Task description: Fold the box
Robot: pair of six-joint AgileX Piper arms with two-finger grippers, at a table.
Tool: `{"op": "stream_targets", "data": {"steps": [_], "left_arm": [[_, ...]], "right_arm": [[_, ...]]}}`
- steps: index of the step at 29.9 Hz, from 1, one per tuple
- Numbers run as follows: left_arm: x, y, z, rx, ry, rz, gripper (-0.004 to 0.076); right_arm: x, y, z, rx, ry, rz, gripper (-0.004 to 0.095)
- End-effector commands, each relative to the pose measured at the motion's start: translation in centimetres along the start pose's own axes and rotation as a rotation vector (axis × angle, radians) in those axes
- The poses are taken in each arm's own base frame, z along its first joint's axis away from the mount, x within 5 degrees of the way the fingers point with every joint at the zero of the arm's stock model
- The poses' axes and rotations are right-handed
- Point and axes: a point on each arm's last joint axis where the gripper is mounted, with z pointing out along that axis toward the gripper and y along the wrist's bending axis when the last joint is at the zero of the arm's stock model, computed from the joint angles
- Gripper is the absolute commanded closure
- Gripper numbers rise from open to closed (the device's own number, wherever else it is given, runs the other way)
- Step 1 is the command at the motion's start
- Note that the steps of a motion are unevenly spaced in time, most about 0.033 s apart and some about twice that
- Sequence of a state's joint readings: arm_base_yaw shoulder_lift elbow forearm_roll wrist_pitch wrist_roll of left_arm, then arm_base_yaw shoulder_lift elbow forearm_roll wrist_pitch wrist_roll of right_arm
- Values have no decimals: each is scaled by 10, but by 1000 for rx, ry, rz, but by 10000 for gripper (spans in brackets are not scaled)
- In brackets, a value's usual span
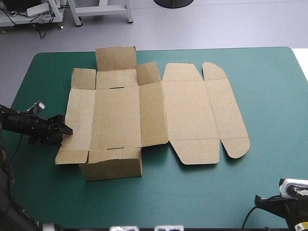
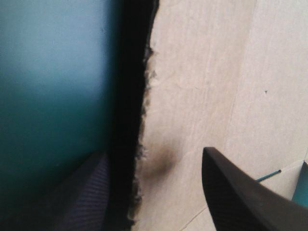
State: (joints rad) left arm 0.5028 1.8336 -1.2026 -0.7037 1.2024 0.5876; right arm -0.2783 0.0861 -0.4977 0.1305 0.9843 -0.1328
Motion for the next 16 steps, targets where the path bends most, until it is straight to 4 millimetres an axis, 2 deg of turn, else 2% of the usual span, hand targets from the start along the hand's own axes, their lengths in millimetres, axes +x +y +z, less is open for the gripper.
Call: {"op": "stream_targets", "data": {"steps": [1, 12, 16], "left_arm": [[2, -26, -2, 81, 47, 28, 303], [7, -74, 37, 96, 174, 132, 303], [10, -86, 46, 93, 206, 111, 305]], "right_arm": [[-12, -1, -3, 10, -71, -1, 921], [-12, -1, -3, 10, -71, -1, 921], [-12, -1, -3, 10, -71, -1, 921]]}}
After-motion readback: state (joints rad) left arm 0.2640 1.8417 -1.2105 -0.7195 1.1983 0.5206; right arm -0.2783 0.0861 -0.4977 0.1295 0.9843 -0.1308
